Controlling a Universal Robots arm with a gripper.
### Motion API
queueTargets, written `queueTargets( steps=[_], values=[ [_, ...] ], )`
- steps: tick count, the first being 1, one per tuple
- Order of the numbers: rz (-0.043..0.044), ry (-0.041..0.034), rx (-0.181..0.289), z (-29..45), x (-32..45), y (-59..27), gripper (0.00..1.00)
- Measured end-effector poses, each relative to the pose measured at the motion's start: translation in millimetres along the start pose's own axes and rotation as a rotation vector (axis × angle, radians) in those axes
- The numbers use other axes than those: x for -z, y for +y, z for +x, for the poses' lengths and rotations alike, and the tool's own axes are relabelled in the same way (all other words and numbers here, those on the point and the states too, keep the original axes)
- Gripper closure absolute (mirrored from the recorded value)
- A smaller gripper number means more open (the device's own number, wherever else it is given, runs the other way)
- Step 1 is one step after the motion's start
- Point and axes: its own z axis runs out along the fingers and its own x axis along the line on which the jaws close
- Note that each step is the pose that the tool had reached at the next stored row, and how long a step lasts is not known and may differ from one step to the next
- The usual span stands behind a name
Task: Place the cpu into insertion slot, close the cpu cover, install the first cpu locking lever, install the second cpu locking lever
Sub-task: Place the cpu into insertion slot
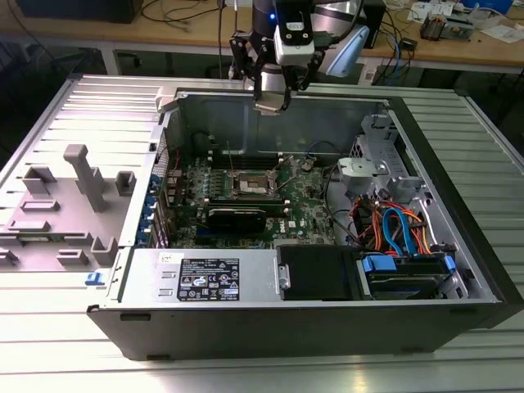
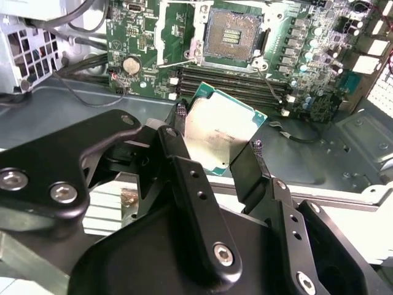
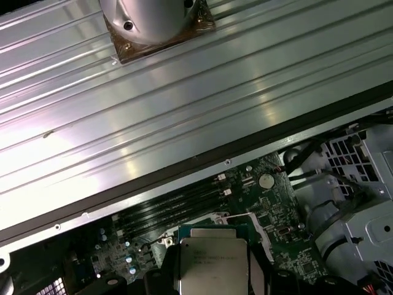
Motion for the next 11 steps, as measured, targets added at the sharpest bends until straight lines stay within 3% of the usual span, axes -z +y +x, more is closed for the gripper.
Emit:
queueTargets(
  steps=[11],
  values=[
    [-0.0007, -0.0046, -0.074, -1.8, -4.4, -4.5, 0.46]
  ],
)
